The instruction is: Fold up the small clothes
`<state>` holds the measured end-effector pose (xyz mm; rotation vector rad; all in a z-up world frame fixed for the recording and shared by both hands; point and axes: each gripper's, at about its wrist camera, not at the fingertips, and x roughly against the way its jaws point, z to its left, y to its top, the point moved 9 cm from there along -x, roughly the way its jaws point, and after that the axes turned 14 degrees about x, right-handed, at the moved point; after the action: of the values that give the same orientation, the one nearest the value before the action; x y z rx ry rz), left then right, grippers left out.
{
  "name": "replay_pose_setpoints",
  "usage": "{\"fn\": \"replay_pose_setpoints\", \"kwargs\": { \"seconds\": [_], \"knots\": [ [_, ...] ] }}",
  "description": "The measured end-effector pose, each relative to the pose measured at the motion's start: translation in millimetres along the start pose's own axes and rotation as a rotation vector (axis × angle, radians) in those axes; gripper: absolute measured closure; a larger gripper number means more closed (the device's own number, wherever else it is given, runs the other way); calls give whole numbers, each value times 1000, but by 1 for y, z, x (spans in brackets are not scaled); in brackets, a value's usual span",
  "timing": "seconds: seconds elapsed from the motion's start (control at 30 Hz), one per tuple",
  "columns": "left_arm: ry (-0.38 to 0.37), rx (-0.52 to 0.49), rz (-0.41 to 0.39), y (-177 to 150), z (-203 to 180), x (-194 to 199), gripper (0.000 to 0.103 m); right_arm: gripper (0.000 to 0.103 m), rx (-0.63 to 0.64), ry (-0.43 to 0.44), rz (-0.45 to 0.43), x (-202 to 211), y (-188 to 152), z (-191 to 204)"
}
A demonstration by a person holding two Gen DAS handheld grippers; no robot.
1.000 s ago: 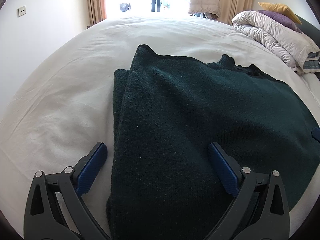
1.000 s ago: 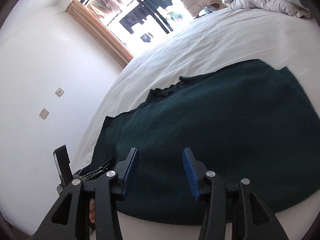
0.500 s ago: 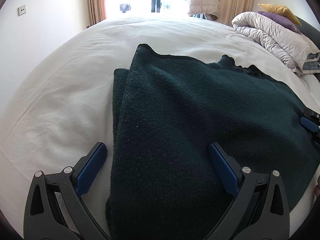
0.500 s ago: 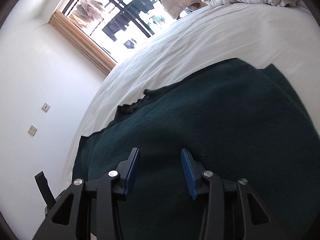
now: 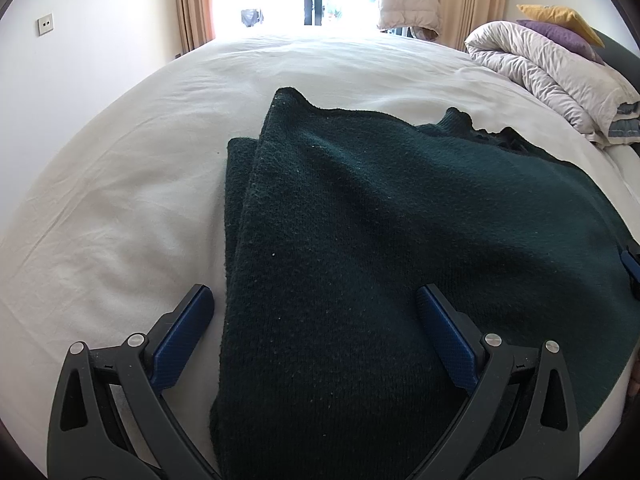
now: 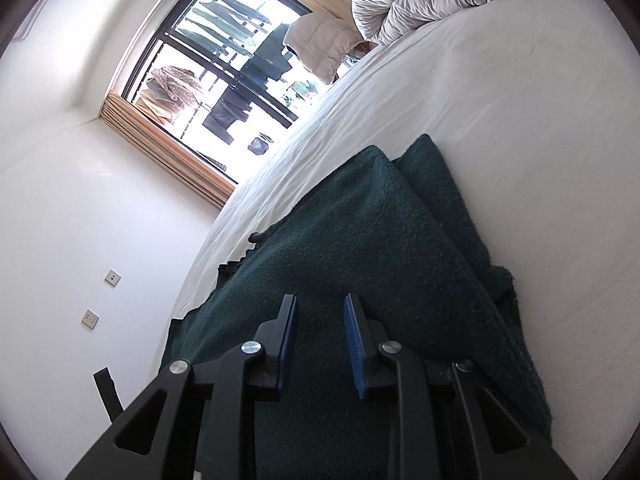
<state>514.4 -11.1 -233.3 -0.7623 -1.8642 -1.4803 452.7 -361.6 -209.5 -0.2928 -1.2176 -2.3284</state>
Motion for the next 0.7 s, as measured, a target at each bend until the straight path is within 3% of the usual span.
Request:
{"fn": "replay_pose_setpoints", "kwargs": {
  "seconds": [0.4,0.57,0.63,0.7],
  "knots": [
    [3,16,11,3,1,3,0,78,-11,6,-15,3,2,-1],
    [52,47,6,-1,18,22,0,78,6,-112,11,16,4,-6],
    [64,59,-11,-5,27,35,0,78,25,-209,6,32,6,-12],
    [78,75,-30,-9,38,49,0,66,46,-272,-5,51,7,-14]
  ]
}}
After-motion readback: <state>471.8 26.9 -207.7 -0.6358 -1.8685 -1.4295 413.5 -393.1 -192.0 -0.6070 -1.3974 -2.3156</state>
